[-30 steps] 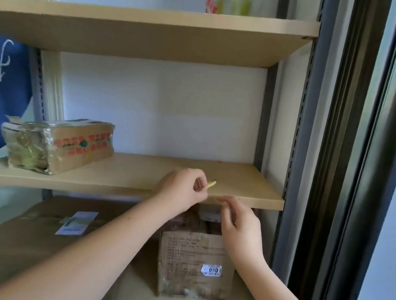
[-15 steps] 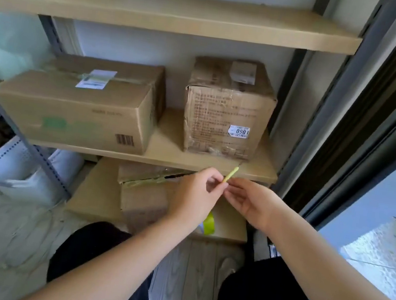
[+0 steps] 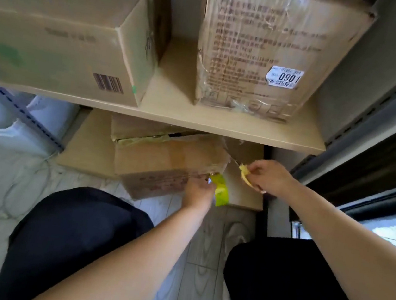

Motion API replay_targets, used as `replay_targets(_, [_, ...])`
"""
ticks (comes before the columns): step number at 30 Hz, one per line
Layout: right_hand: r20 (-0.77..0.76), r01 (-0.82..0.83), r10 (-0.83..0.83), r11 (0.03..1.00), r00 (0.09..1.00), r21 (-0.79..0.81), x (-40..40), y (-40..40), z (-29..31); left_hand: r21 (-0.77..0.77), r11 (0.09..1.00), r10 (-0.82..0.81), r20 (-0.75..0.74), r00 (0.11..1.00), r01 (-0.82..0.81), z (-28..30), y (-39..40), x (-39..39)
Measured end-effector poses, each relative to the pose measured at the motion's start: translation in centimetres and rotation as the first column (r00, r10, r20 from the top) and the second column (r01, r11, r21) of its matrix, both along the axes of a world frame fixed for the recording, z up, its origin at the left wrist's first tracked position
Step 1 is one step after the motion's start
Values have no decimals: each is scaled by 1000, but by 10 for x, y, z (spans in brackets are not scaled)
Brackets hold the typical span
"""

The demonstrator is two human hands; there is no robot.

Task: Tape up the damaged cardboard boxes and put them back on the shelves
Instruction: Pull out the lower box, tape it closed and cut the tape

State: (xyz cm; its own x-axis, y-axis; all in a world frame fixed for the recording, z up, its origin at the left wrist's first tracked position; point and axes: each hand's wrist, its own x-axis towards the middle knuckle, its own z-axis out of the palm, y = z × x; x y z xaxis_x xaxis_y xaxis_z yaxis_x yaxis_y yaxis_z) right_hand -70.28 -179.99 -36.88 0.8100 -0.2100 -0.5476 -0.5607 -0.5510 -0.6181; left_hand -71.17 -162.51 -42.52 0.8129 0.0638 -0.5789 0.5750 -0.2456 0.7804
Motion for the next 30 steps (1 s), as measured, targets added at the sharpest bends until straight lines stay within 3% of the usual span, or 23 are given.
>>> replay_targets(2, [81,-161,179,969,981,-186,10,-2,-12,17,1000,9,-60,998,-8,-17,-8,12])
replay_targets(5, [212,-252,326,916,921,-314,30,9,-26,-20,998,54,-65,996,-55,-38,-27,28])
replay_targets(9, [176,-389,515,793,839,-468,63,27,-42,-25,980,194,-57,979,-195,-54,-47,38])
replay_targets(12, [131,-467,571,765,810,-443,77,35,-55,-143,949,265,-123,956,-281,-61,-53,41])
replay_targets(17, [205,-456,546,813,812,-362,82,34,-66,-319,833,355,-318,879,-452,-64,-55,38])
replay_targets(20, [203,-461,545,817,813,-346,82,34,-67,-404,812,244,-419,875,-420,-63,-52,34])
replay_targets(24, [163,-493,556,814,815,-307,85,29,-56,-471,814,131,-421,897,-340,-60,-41,32])
replay_targets(27, [62,-539,556,824,829,-177,85,14,-29,-530,812,32,-380,925,-246,-60,-28,27])
replay_targets(30, [-87,-639,633,759,769,-125,71,-4,-9,-548,809,19,-341,940,-215,-61,-25,24])
